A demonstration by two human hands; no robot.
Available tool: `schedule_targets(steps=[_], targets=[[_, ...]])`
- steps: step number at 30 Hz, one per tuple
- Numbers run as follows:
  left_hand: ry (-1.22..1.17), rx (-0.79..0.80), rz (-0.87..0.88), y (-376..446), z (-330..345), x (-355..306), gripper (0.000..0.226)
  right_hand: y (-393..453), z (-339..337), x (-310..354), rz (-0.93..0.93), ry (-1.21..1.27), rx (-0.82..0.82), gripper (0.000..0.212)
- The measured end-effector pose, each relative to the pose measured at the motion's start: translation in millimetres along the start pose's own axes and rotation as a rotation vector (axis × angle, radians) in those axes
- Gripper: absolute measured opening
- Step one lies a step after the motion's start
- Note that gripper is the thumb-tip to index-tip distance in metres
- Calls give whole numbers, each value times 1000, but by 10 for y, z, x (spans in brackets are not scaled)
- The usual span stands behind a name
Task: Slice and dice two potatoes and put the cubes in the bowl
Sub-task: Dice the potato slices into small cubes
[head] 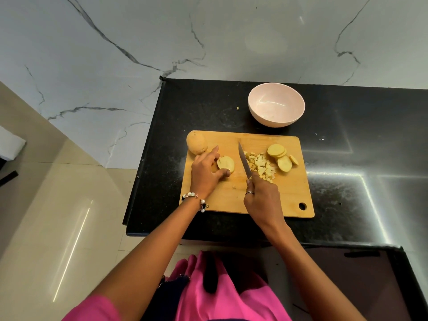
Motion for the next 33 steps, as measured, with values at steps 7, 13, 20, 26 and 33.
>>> schedule_targets(steps=[7, 13, 20, 26, 33], targets=[[179, -4, -225, -142, 59, -189, 80, 21, 4, -83, 25, 45, -7, 37], [268, 12, -213, -41, 157, -296, 53, 47, 2, -132, 26, 31, -15, 39], [162, 211, 92, 200, 118, -256, 60, 48, 99, -147, 7, -85, 54, 38], [161, 259, 170, 207, 87, -288, 63, 48, 271, -163, 65, -352, 174, 52], [225, 197, 30, 157, 146, -157, 65, -29, 393, -137, 56, -361, 212, 57]])
Point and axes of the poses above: each hand's wrist, its own y-axis towards the middle knuckle, its own z-axis out of the palm, x = y × z, the point moved 9 cm from there along y, towards the middle knuckle, and after that the axes turned 5 degrees about z, right-handed, at the moved point
